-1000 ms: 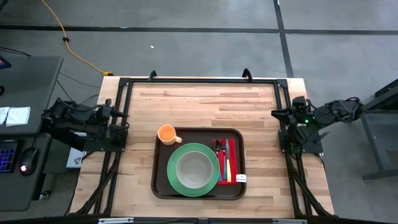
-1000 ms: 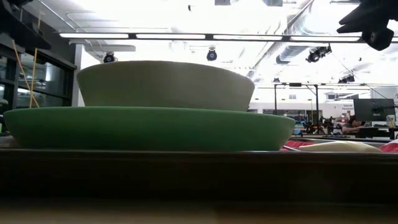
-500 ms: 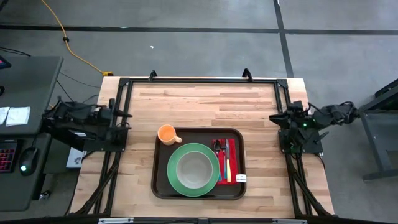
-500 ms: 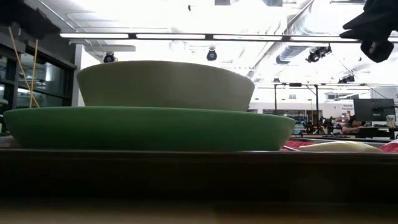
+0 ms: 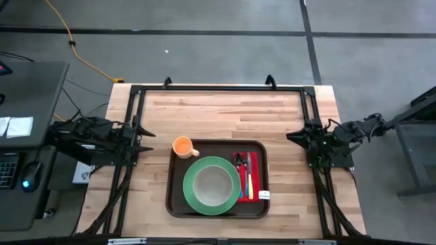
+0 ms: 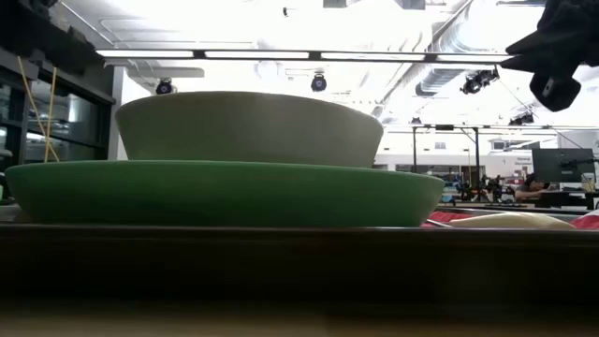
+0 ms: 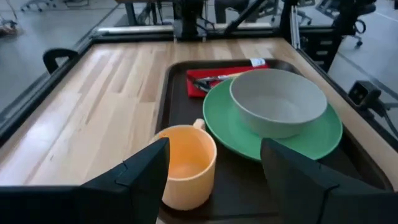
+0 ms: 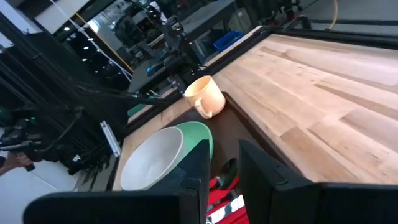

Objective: Set up tray
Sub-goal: Return to Home Position

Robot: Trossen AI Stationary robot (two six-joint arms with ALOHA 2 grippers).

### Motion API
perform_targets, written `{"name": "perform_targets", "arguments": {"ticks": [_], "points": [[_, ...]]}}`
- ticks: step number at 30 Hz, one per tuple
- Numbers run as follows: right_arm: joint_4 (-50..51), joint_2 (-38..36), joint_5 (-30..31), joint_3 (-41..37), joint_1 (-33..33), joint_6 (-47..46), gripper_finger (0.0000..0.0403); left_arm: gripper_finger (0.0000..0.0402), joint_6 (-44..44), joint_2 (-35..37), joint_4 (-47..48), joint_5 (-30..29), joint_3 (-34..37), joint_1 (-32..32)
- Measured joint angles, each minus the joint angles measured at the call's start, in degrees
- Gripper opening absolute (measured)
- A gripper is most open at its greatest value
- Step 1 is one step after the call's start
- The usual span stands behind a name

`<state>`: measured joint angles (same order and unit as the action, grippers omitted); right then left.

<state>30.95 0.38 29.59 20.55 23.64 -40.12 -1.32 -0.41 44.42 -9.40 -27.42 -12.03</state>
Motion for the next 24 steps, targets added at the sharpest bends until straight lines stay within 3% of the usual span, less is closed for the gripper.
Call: {"name": "perform_targets", "arguments": {"ticks": [17, 24], "points": [[-21.7, 0.0, -3.1, -15.7, 0.0, -1.0, 0.0058, 0.0282, 3.2, 0.0, -17.2, 4.9, 10.0, 0.0], [-24.6, -0.1, -3.2, -16.6, 0.0, 0.5, 0.0058, 0.0282, 5.5, 0.0, -24.0, 5.9, 13.8, 0.0]]}}
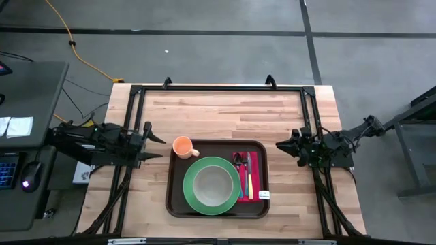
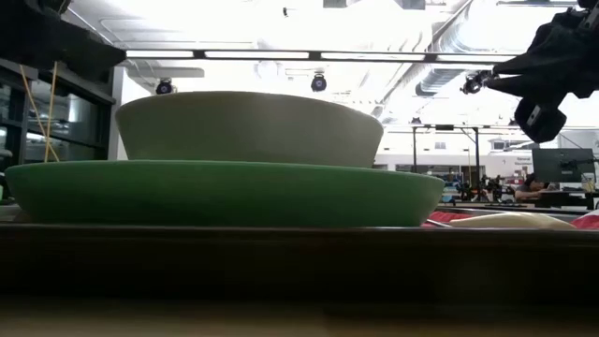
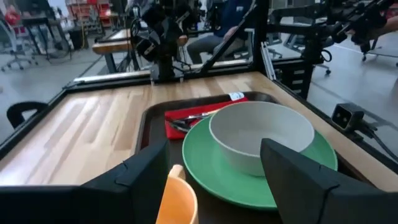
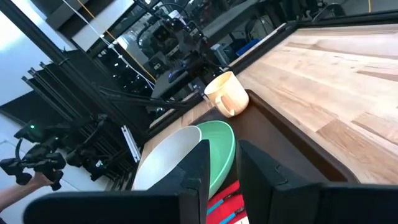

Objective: Set up tray
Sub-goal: Return to Home Position

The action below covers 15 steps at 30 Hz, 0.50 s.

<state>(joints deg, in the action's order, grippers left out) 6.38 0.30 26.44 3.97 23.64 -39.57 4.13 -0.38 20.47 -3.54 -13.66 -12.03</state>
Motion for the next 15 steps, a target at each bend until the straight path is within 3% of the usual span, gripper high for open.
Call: {"name": "perform_targets", "arguments": {"ticks": [15], "points": [[0.8, 0.1, 1.0, 0.0, 0.0, 0.2, 0.0058, 0.0282, 1.6, 0.0, -10.5, -0.1, 8.8, 0.0]]}}
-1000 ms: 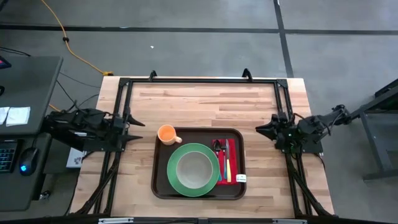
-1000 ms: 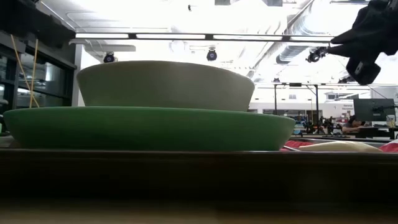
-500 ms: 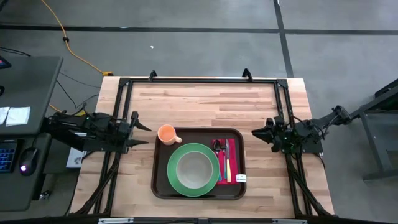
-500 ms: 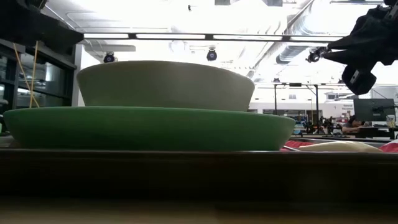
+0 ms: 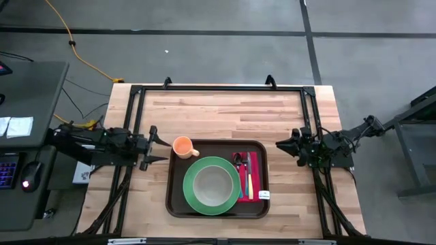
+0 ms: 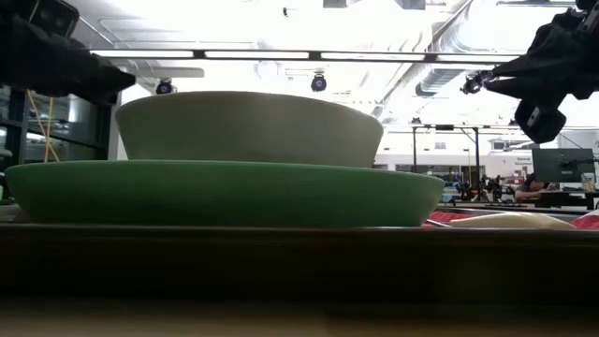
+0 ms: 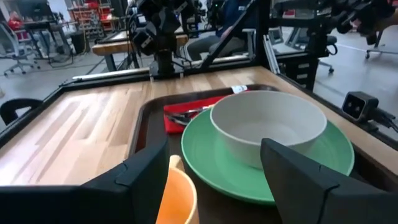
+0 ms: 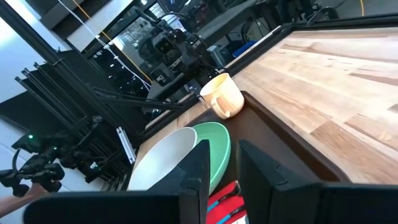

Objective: Set up tray
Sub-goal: Return to Home Position

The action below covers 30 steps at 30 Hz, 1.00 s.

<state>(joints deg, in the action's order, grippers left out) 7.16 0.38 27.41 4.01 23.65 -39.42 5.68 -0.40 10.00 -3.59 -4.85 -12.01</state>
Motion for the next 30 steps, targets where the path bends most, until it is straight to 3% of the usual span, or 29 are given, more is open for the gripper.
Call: {"name": "perform_targets", "arguments": {"ticks": [20, 30], "points": [[0.3, 2.9, 0.5, 0.0, 0.0, 5.9, 0.0058, 0.0282, 2.7, 0.0, -5.3, -1.4, 1.8, 0.0], [0.3, 4.3, 0.0, 0.0, 0.0, 18.7, 0.0058, 0.0282, 1.4, 0.0, -6.6, -0.1, 1.9, 0.0]]}}
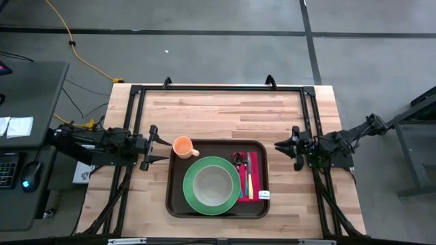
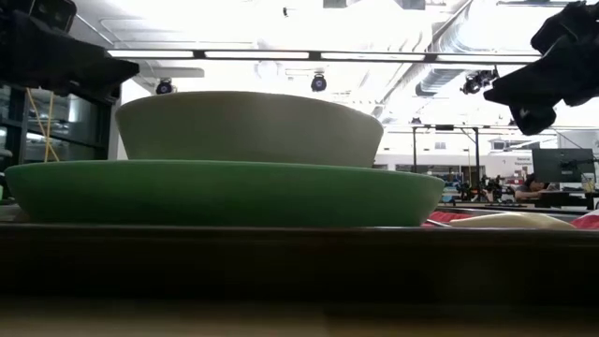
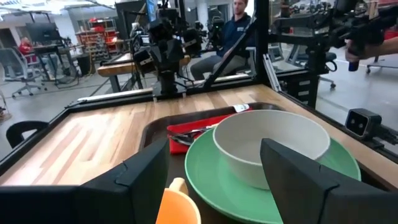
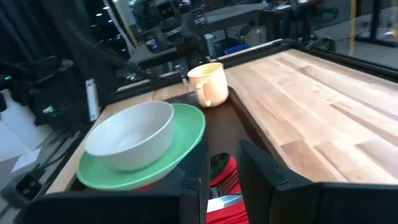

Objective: Set up tray
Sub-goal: Return to Home Position

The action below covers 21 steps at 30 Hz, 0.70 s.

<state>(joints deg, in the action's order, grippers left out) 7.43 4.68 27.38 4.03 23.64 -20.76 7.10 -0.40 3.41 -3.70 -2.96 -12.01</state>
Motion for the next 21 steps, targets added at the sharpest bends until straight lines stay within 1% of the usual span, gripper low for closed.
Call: {"name": "perform_targets", "arguments": {"ticks": [5, 7, 15, 21], "points": [[0.0, 0.0, -3.8, 0.0, 0.0, 0.4, 0.0058, 0.0282, 0.1, 0.0, 1.1, 0.0, 0.0, 0.0], [-0.3, 0.0, -4.4, 0.0, 0.0, 0.4, 0.0058, 0.0282, 0.1, 0.0, 1.1, 0.0, 0.0, 0.0], [-1.4, 0.0, -3.4, -0.1, 0.0, -0.3, 0.0058, 0.0282, 0.1, 0.0, 1.1, 0.0, 0.0, 0.0], [-1.6, 0.0, -3.6, -0.1, 0.0, -6.0, 0.0058, 0.0282, 0.1, 0.0, 1.3, -0.1, 0.0, 0.0]]}}
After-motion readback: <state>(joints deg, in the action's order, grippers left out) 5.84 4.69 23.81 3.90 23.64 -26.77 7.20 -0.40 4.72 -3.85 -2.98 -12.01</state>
